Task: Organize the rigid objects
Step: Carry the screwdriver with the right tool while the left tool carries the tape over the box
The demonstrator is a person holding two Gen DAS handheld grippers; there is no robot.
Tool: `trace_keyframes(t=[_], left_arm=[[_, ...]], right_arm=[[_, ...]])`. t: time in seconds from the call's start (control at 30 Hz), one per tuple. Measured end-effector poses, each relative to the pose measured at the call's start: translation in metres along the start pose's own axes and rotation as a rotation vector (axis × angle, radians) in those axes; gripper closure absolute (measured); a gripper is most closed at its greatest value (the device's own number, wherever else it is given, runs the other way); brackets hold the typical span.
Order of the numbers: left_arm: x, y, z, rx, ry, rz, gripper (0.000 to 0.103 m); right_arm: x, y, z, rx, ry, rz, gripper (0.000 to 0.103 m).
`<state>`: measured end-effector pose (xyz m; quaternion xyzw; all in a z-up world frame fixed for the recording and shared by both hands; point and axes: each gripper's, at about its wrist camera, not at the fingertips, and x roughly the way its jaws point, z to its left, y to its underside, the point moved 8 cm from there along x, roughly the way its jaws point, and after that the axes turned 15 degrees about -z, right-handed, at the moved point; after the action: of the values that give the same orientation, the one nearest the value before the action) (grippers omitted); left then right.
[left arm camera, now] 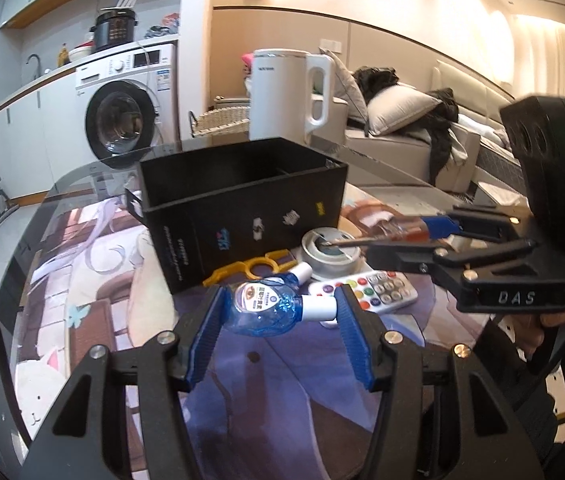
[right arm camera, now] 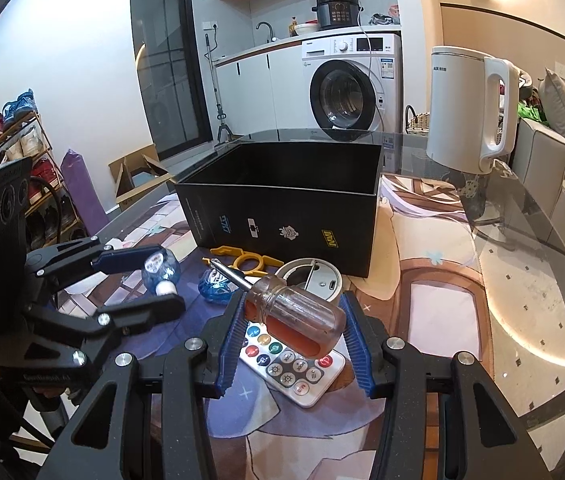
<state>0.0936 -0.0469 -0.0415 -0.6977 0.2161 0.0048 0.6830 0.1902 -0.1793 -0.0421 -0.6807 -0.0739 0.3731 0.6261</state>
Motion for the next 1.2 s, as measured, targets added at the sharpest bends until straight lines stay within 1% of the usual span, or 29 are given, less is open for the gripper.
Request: trace_keyframes(t=[0.17,0.27,0.53,0.77,1.03,1.2], left_arm=[[0.002,-0.009,0.013,-0.035,-0.054,-0.024,0.048],[0.0,-0.016,0.017,-0.035,-0.082,-0.045,0.048],[0.007,-0.03,0.028,-0.04,-0.154,-0.049,0.048],[0.015,-0.048,0.041,-0.055,-0.224,-0.064,0.048],[0.021,-0.066,0.042,-0.016,-0.241,-0.11,0.048],[0.032,-0.075,0.046,-0.012,-0.25,-0.105,0.048]], right_arm=[[-0.001,-0.003,-0.002,0.002,0.005,-0.014,0.056],[-0.004,-0.008,-0.004,0.002,0.011,-0.03,0.056],[-0.011,-0.025,-0.008,-0.002,0.027,-0.076,0.056],[-0.011,-0.046,-0.01,-0.021,0.041,-0.107,0.056],[-0.004,-0.072,-0.013,-0.044,0.053,-0.145,0.056],[0.006,-0.081,-0.015,-0.053,0.064,-0.15,0.056]])
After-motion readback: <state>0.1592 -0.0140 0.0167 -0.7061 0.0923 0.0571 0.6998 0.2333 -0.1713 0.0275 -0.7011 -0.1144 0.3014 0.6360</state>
